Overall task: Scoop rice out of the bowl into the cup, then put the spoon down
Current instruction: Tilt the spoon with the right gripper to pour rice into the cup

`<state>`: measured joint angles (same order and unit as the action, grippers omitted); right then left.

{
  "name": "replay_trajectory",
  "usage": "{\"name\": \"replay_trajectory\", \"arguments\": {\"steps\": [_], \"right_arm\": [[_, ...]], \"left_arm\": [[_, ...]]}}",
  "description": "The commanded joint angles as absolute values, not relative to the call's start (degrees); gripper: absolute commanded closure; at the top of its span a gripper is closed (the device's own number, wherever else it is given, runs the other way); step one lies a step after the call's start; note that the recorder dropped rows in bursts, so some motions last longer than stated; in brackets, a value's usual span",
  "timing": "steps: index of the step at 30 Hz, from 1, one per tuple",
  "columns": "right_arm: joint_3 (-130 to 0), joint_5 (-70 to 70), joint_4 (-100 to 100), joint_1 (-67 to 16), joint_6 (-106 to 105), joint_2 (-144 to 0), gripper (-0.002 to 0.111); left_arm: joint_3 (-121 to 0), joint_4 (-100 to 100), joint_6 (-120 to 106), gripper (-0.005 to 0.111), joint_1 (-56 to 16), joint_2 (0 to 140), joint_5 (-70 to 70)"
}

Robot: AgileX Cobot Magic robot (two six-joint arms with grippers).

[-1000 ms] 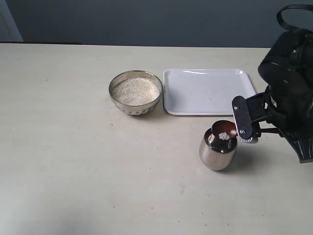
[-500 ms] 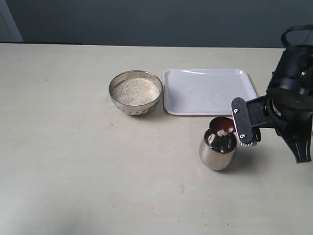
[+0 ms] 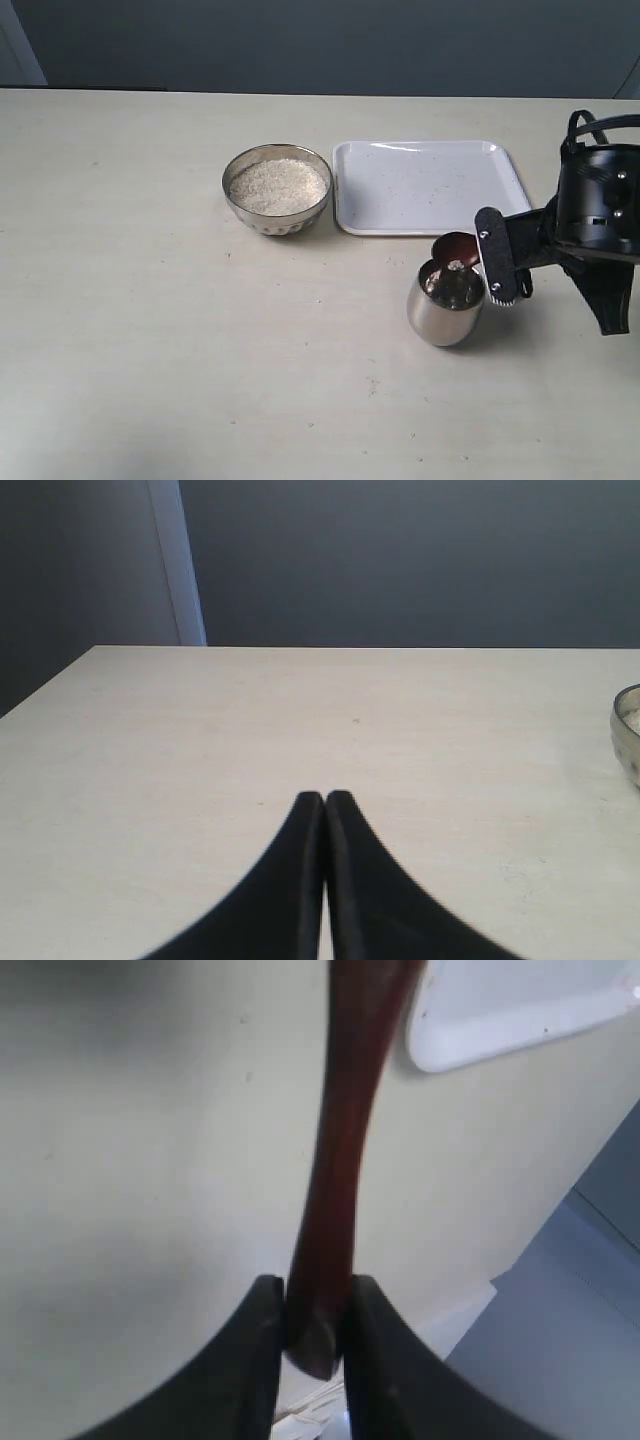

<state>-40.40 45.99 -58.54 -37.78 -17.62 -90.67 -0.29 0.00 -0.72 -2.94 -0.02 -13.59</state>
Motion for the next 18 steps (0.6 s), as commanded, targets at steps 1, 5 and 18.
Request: {"name": "replay_trajectory", "arguments": {"steps": [1,5,18], "right_arm": [[-39.64,45.61,-61.97,-37.76,-13.82,-90.23,0.109],[-39.64,45.84,-62.37,-38.68,-13.12,-90.23,0.109],[-38.04,47.62,-63.23,-42.94,-11.68,-89.59,0.109]], "left_arm": [[0.0,0.0,-0.56,0.106,-2.84,0.0,-13.31],[0.0,0.0,-0.56,0.106,-2.84,0.0,-13.31],[0.0,0.0,-0.56,0.106,-2.84,0.0,-13.31]]}}
